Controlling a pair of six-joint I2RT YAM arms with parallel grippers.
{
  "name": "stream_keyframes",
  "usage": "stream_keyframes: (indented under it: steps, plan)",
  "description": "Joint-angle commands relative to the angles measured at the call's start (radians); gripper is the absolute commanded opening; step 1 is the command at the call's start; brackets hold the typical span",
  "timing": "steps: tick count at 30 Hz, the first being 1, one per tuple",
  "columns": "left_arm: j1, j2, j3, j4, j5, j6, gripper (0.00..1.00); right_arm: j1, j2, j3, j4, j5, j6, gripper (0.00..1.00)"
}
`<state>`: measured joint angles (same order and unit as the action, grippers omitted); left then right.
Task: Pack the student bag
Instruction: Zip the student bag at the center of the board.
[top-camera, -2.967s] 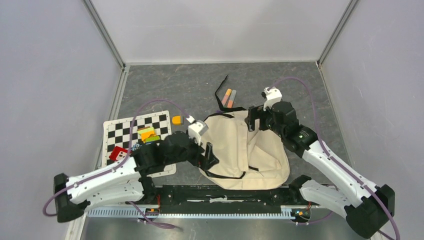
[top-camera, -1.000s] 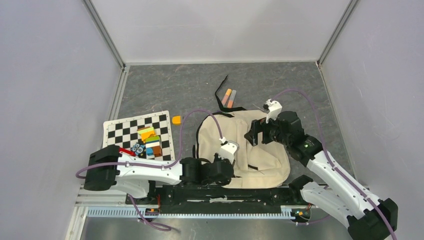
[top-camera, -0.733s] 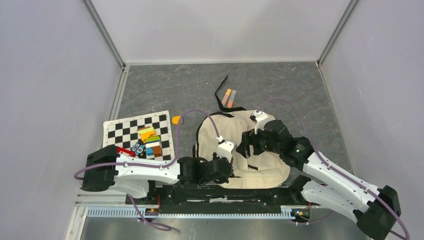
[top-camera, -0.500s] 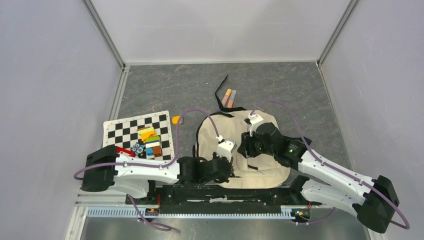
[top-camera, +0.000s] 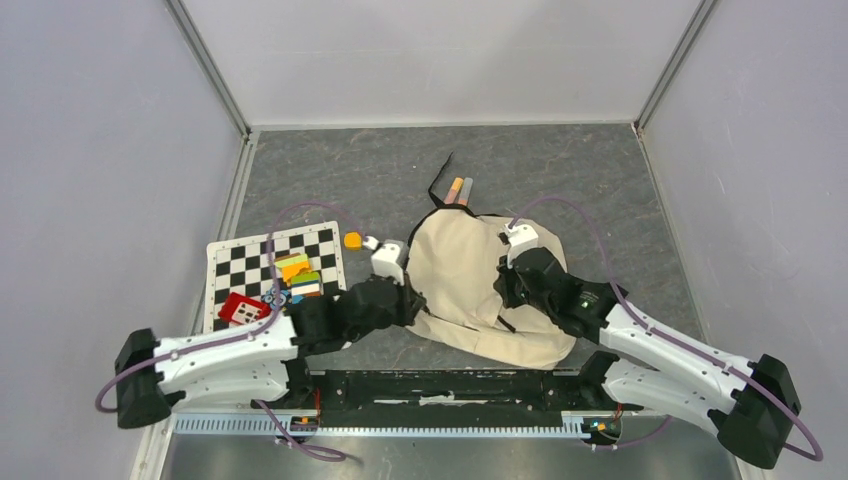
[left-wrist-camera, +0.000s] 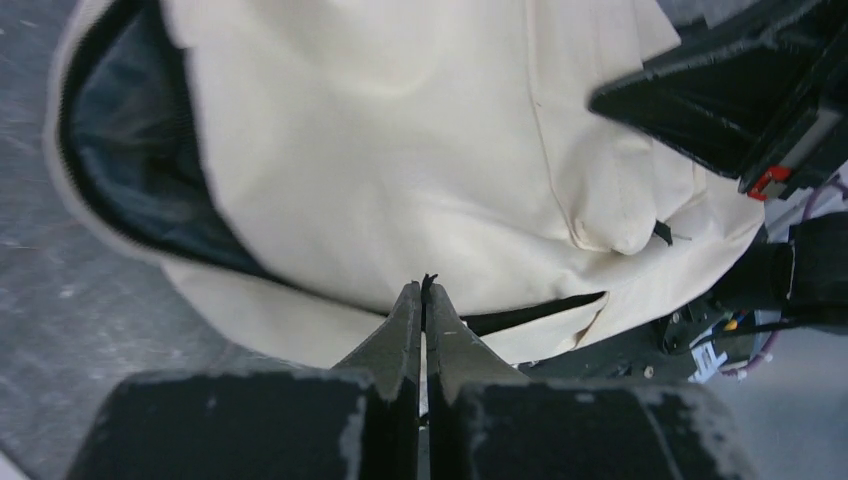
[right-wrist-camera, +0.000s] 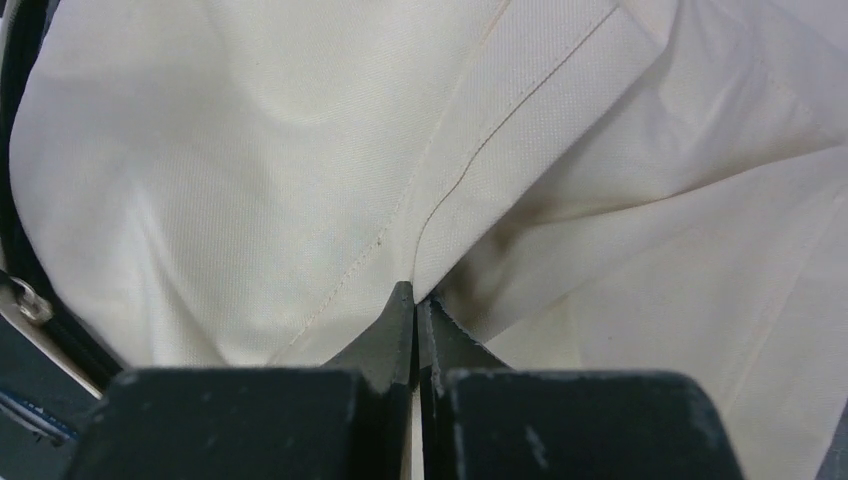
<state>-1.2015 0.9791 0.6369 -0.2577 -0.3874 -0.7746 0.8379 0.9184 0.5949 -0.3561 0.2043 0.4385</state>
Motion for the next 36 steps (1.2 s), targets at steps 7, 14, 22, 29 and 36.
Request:
stream_keyframes:
  steps: [7,14,22,29,36]
  plan:
    - [0.172,-0.253,-0.053,-0.113,-0.016,0.189,0.02,-0.002,-0.021,0.026,-0.034,0.104,-0.046,0.0]
    - [0.28,-0.233,-0.03,-0.105,0.034,0.261,0.02,-0.002,-0.055,0.036,0.014,0.041,-0.094,0.0]
    - [0.325,-0.14,0.042,-0.036,0.241,0.324,0.02,-0.002,-0.051,0.108,0.025,-0.011,-0.187,0.57]
    - [0.354,-0.077,0.12,-0.055,0.305,0.318,0.02,0.018,-0.054,0.155,0.133,-0.239,-0.351,0.84]
    - [0.404,-0.02,0.148,-0.055,0.41,0.314,0.02,0.207,0.005,0.082,0.325,-0.253,-0.386,0.76]
